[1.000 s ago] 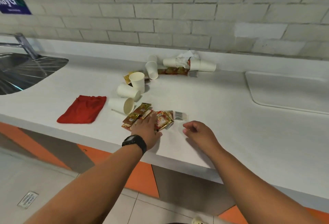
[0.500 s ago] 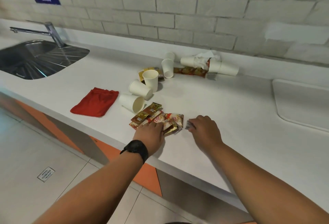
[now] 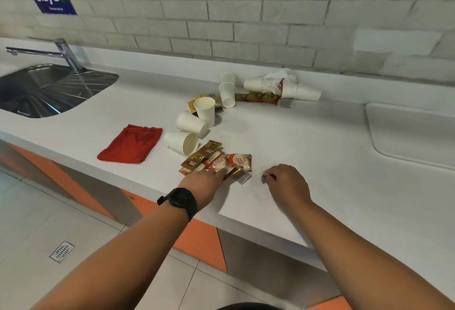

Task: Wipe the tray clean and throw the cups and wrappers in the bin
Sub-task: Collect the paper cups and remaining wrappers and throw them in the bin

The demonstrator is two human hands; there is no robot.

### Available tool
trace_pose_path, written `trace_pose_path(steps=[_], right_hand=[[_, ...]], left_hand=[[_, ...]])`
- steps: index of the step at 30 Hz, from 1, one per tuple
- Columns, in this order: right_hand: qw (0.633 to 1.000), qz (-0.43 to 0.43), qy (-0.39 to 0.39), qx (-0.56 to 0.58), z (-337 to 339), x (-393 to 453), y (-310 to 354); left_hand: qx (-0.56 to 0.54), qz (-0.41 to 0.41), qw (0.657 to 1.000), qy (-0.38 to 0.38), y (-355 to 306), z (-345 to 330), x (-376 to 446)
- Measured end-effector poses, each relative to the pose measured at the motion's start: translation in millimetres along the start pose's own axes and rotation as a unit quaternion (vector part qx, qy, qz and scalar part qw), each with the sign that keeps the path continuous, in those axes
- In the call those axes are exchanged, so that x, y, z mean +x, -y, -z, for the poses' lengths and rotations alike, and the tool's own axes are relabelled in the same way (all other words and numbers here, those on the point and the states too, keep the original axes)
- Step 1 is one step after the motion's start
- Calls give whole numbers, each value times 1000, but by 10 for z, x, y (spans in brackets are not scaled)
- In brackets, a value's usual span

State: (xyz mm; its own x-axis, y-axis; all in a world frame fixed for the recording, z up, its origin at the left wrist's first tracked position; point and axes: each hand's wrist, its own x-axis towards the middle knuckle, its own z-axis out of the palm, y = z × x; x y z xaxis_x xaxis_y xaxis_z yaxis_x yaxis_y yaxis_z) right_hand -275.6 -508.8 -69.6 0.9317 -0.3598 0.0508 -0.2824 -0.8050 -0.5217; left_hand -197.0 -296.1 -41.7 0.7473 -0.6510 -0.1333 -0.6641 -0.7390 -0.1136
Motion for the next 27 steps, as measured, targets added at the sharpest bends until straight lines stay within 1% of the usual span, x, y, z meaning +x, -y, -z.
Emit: trace_pose_path(steps=[2,4,7,9,11,15,19,22,27], right_hand=[[999,-17,-7,28,24,-108,28],[995,-49,-30,83,57,-246,57],[978,-92,-70,172,105,-397,62],[969,-107,-86,205,142,-506,72],[960,-122,-99,233,184,-629,80],[940,-152,-108,285,273,-892,72],[907,-193,-125,352,385,-1151,-22],[877,-218,-152,401,509,-1352,-183],[842,-235,-184,449,723,-1725,-540]], left_hand=[[-11,23,1000,-15,-15,42,3],[-51,54,997,-34,-29,76,-12],[-194,96,972,-92,-52,123,-103],[-237,90,957,-143,-91,152,-192],[-269,85,944,-172,-138,189,-254],[-318,73,926,-191,-293,239,-271],[-381,59,910,-153,-628,301,-315],[-431,31,895,-112,-953,328,-340],[-463,-20,884,-54,-1565,349,-357]])
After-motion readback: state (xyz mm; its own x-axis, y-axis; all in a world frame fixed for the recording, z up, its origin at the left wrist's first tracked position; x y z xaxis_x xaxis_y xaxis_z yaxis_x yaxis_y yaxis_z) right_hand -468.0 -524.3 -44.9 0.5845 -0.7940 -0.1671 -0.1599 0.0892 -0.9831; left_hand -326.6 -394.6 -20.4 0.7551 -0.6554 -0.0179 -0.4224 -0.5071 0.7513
